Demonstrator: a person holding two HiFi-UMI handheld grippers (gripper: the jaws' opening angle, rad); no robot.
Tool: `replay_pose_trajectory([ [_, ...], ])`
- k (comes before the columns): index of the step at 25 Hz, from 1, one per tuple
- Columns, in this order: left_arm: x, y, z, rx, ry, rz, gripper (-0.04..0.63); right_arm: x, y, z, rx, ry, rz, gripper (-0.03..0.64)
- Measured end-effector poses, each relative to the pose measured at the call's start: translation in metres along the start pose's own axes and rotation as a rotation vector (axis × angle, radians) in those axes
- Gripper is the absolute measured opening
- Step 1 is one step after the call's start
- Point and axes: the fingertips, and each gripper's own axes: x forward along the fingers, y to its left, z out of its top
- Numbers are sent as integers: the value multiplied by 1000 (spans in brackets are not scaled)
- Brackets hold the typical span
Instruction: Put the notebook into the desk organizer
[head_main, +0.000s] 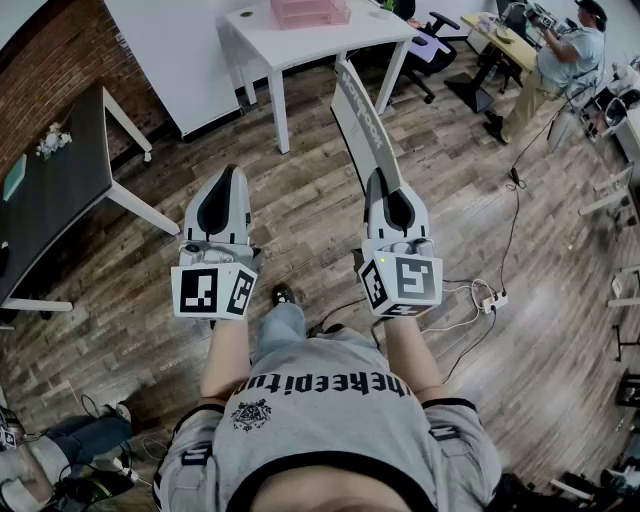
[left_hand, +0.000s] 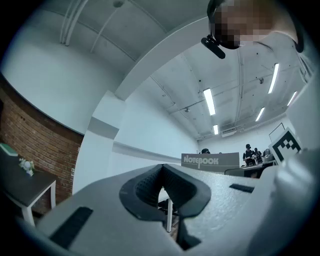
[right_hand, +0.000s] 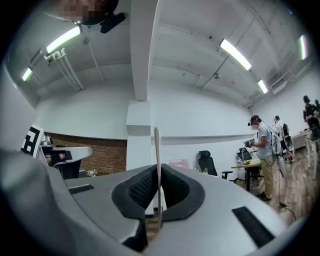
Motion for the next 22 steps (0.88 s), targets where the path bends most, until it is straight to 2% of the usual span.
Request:
replay_pose_trajectory([
  [12, 11, 12, 1, 0, -8, -7, 3, 14, 2, 3, 6, -10, -17, 9],
  [15, 18, 18, -1, 9, -6, -21, 3, 21, 2, 3, 12, -34, -35, 9],
  [22, 48, 41, 2, 9, -4, -61, 3, 54, 15, 17, 7, -110, -2, 9],
])
